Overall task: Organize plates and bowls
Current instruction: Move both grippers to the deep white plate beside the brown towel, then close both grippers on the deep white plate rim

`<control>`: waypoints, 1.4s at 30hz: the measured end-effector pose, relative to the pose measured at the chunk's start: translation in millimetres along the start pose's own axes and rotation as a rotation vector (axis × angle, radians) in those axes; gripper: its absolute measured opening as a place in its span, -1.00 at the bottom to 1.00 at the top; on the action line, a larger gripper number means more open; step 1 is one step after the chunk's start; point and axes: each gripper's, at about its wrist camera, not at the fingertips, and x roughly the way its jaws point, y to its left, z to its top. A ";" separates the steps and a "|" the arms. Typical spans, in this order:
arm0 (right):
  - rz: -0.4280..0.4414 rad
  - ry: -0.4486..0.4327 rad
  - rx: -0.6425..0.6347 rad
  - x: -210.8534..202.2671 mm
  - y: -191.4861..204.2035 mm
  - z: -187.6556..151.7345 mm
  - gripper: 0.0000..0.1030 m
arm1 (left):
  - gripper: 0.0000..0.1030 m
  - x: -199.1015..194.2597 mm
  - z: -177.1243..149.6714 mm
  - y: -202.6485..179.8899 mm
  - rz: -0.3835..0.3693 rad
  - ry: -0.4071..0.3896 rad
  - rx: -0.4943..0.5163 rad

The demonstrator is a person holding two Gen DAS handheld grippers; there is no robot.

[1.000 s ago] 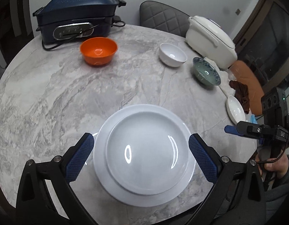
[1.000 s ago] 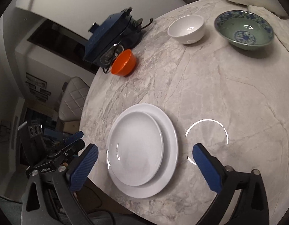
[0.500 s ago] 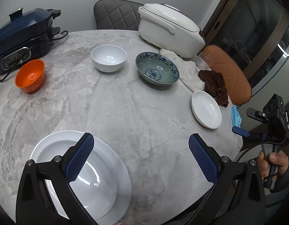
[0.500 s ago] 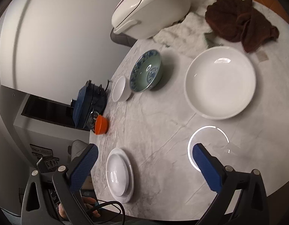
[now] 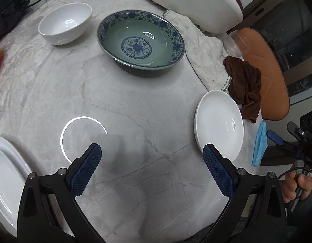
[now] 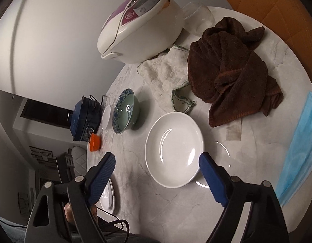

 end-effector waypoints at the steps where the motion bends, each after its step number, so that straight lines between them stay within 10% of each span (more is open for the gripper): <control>1: -0.011 0.025 0.000 5.6 -5.3 4.2 0.67 | 0.95 8.2 2.4 -5.8 0.006 0.004 0.006; 11: -0.030 0.189 0.073 57.4 -54.8 22.0 0.54 | 0.78 68.5 24.4 -42.4 -0.087 0.076 0.119; 17: -0.025 0.192 0.051 61.9 -56.9 28.1 0.12 | 0.46 85.2 37.8 -54.9 -0.089 0.112 0.142; 25: 0.021 0.231 0.048 69.8 -61.5 31.7 0.12 | -0.13 102.0 42.7 -65.3 -0.092 0.162 0.166; 31: 0.001 0.255 0.030 75.2 -60.3 32.5 0.10 | -0.16 103.2 42.5 -65.4 -0.106 0.158 0.162; 42: -0.041 0.318 0.038 88.8 -64.0 33.2 -0.54 | -0.62 102.5 43.6 -61.6 -0.097 0.176 0.164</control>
